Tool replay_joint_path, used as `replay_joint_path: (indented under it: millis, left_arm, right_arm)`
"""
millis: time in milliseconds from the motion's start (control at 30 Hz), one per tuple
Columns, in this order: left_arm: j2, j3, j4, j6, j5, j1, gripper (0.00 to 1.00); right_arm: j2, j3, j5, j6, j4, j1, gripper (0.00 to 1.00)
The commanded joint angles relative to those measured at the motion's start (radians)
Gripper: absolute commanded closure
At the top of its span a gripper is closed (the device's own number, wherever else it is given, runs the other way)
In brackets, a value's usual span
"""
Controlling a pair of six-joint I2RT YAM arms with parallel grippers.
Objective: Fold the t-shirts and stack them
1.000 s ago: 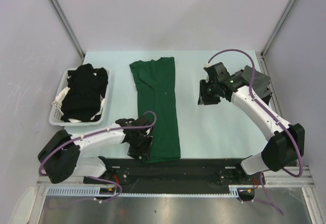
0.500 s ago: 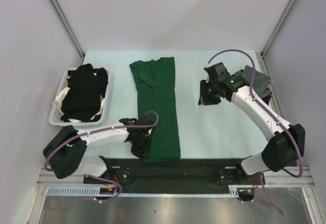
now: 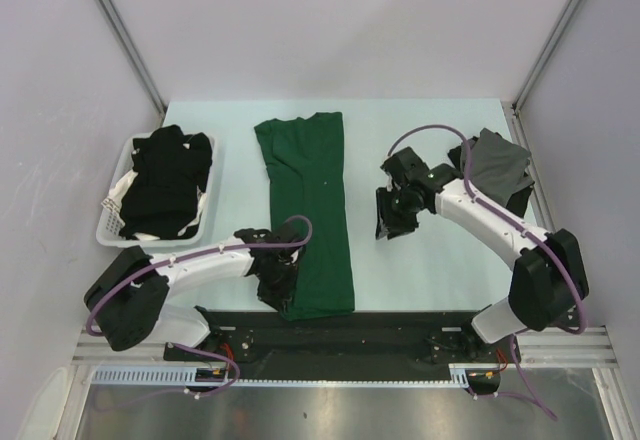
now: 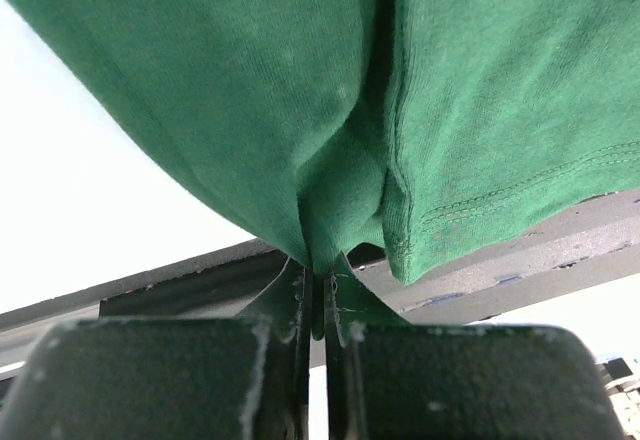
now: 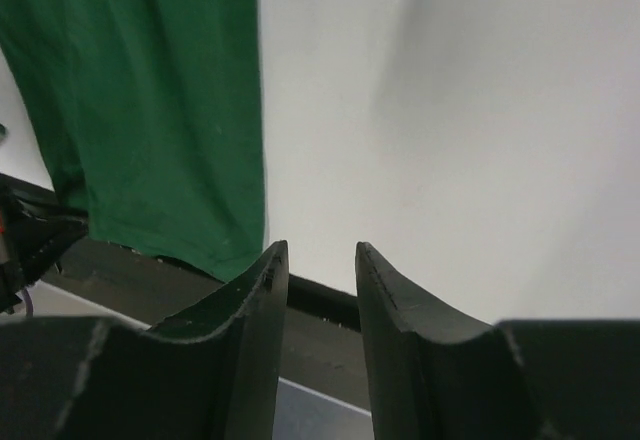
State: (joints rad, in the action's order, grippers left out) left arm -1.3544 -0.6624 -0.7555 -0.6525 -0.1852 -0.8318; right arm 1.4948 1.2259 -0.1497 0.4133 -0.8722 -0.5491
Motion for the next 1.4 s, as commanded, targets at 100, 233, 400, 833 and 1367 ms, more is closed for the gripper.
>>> replay_joint_path:
  millis: [100,233,400,833,1367]
  left_arm:
    - [0.02,-0.04,-0.03,0.022,0.024,-0.004,1.0]
    - [0.02,-0.046,-0.031,0.024,0.032,-0.004,1.0]
    - [-0.011,-0.057,-0.022,0.036,0.039,-0.004,1.0]
    - [-0.045,-0.163,-0.07,0.073,0.064,-0.004,1.0]
    - [0.003,-0.16,-0.104,0.048,0.078,-0.006,1.0]
  right_arm:
    - [-0.103,-0.172,-0.103,0.137,0.122,-0.015,0.61]
    - [-0.211,-0.298,-0.116,0.214,0.246,-0.037,0.6]
    - [-0.335,-0.439,-0.067,0.315,0.364,-0.124,0.59]
    - [-0.374,-0.649,0.09,0.51,0.571,-0.411,0.57]
    - [-0.323,-0.75,0.111,0.536,0.714,-0.454,0.55]
